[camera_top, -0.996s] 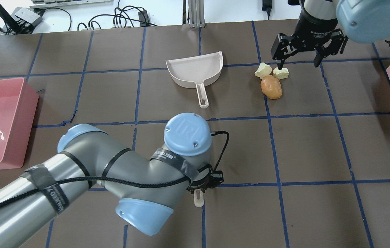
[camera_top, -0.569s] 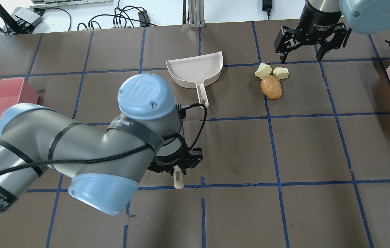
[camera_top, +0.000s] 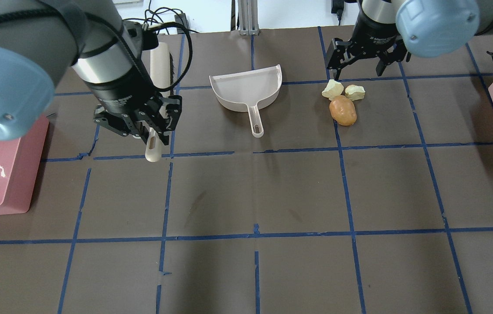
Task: Sweep and dump trash in nearest bin
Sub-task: 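Raise the brush toward the dustpan while the right arm reaches for the dustpan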
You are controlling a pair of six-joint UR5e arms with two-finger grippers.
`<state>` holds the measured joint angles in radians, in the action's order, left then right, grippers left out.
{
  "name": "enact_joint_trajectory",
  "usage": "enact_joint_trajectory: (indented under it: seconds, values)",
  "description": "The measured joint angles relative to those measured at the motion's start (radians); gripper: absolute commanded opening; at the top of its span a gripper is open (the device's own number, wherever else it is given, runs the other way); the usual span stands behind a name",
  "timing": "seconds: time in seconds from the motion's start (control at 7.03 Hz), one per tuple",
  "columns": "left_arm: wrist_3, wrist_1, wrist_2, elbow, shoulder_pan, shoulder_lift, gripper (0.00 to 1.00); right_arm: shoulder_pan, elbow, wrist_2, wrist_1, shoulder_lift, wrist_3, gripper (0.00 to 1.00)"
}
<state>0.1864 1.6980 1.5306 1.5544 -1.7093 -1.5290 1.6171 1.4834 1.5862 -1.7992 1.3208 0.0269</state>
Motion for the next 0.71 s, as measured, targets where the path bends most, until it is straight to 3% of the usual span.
enact_joint_trajectory:
  seconds: [0.71]
  values:
    - [-0.194, 0.023, 0.018, -0.026, 0.048, 0.000, 0.00, 0.191, 0.035, -0.020, -0.202, -0.156, -0.135, 1.00]
